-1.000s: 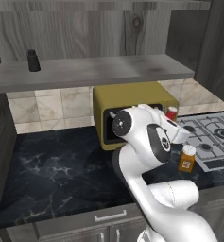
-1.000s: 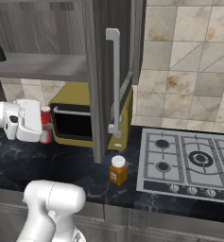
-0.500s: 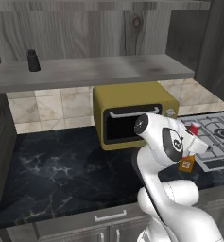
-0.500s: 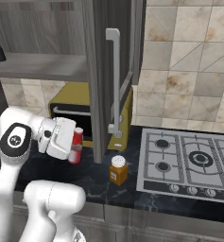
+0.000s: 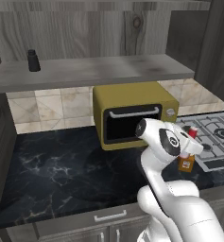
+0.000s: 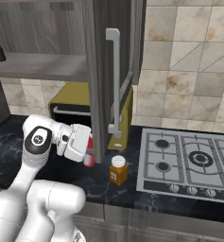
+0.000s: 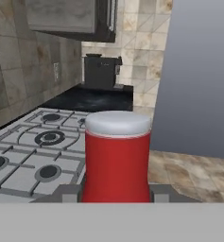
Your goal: Collect the turmeric, ketchup, and shaker from the cabinet and place them next to the stove.
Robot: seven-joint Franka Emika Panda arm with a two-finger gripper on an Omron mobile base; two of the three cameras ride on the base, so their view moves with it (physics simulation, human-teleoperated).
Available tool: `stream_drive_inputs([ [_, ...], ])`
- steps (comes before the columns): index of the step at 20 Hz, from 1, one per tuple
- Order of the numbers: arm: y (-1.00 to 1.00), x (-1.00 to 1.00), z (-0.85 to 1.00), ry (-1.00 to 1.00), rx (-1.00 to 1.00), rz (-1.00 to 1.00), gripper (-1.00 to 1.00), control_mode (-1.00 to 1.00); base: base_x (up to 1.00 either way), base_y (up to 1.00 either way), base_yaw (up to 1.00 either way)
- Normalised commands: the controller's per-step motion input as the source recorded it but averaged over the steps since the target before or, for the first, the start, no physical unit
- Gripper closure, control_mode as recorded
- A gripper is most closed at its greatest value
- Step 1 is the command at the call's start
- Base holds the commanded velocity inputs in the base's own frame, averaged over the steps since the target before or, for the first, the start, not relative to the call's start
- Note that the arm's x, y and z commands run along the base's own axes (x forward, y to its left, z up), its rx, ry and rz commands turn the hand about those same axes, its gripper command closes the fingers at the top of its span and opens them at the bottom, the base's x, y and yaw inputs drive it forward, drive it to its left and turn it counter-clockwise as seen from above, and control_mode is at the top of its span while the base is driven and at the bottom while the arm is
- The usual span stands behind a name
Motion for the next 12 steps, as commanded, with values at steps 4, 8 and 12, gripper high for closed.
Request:
stream_drive_inputs([
  [4, 0.0, 0.38, -0.37, 0.0, -0.07, -0.03, 1.0, -1.0, 0.0, 0.0, 0.0],
  [8, 0.0, 0.38, -0.31, 0.01, -0.03, -0.04, 1.0, -1.0, 0.0, 0.0, 0.0],
  [12, 0.0, 0.38, -0.18, 0.0, -0.01, -0.04, 1.0, -1.0, 0.0, 0.0, 0.0],
])
